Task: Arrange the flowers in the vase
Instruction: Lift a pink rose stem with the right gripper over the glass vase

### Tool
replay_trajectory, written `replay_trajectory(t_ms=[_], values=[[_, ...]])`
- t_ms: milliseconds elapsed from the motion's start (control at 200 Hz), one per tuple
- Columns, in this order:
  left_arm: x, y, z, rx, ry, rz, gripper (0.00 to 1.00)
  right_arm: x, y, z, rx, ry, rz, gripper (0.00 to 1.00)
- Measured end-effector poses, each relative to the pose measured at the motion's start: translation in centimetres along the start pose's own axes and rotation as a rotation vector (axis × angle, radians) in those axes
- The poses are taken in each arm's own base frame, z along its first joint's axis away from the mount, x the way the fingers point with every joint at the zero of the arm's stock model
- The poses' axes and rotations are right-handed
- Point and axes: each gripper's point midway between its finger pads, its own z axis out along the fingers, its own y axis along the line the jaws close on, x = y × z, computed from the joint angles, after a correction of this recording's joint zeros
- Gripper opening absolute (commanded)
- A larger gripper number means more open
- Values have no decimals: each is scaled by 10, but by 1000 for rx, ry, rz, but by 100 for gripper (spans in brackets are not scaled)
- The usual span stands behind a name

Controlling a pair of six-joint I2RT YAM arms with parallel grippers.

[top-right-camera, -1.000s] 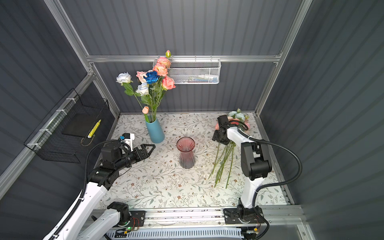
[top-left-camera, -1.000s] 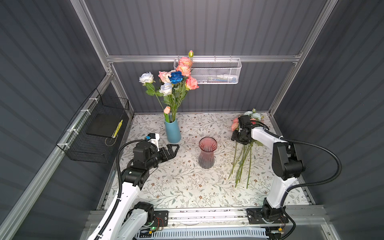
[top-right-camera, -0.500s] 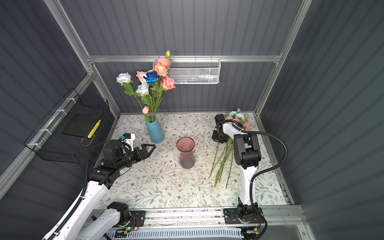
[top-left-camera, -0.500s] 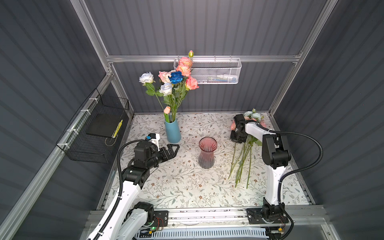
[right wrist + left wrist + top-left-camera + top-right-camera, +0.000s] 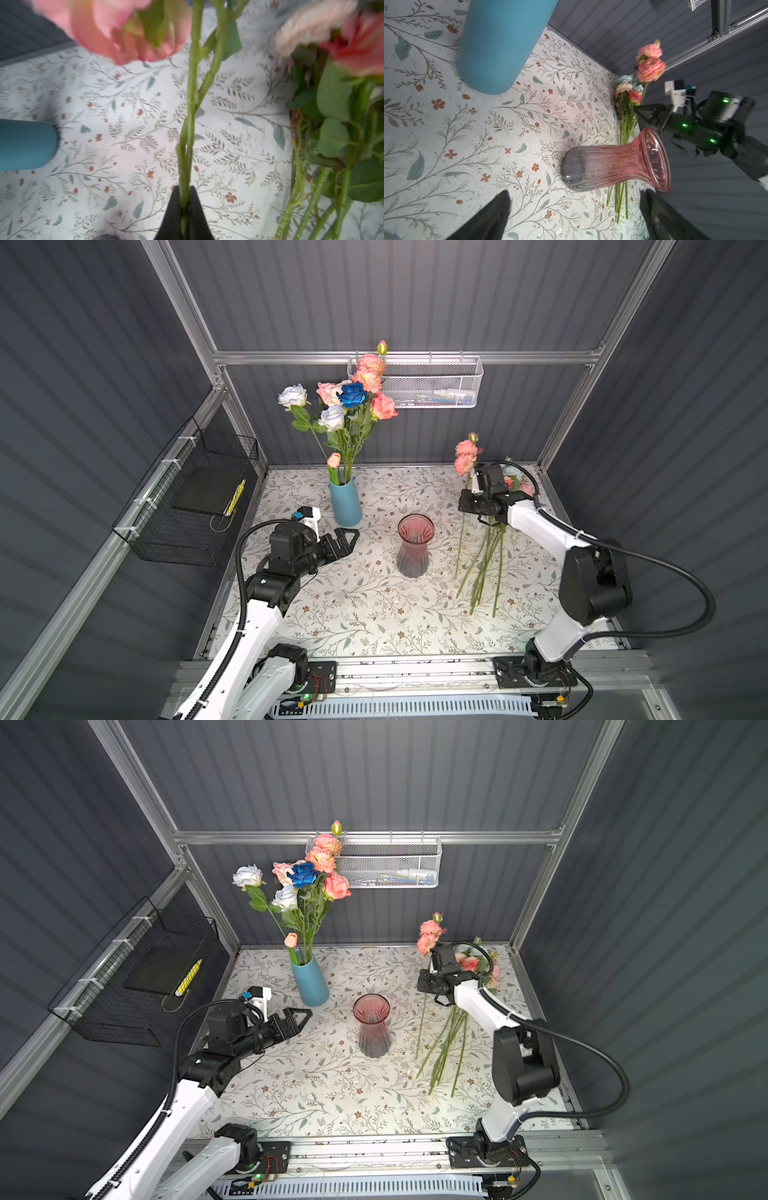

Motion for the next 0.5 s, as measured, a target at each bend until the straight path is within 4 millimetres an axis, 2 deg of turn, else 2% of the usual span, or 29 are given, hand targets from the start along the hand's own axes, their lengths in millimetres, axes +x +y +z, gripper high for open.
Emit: replay_trajectory(t_ms=[145,255,385,500], values=[[0,0,0,1,0,0,100,-39,38,-75,-76,-244,-86,0],[0,0,0,2,0,0,100,-61,63,-148,-133,-432,-134,0],[1,-1,0,7,4,-4,100,-78,99,-228,-248,-608,-185,0],[1,-2,0,10,5,-10,100,-89,142,-279,-374,-712,-240,0]])
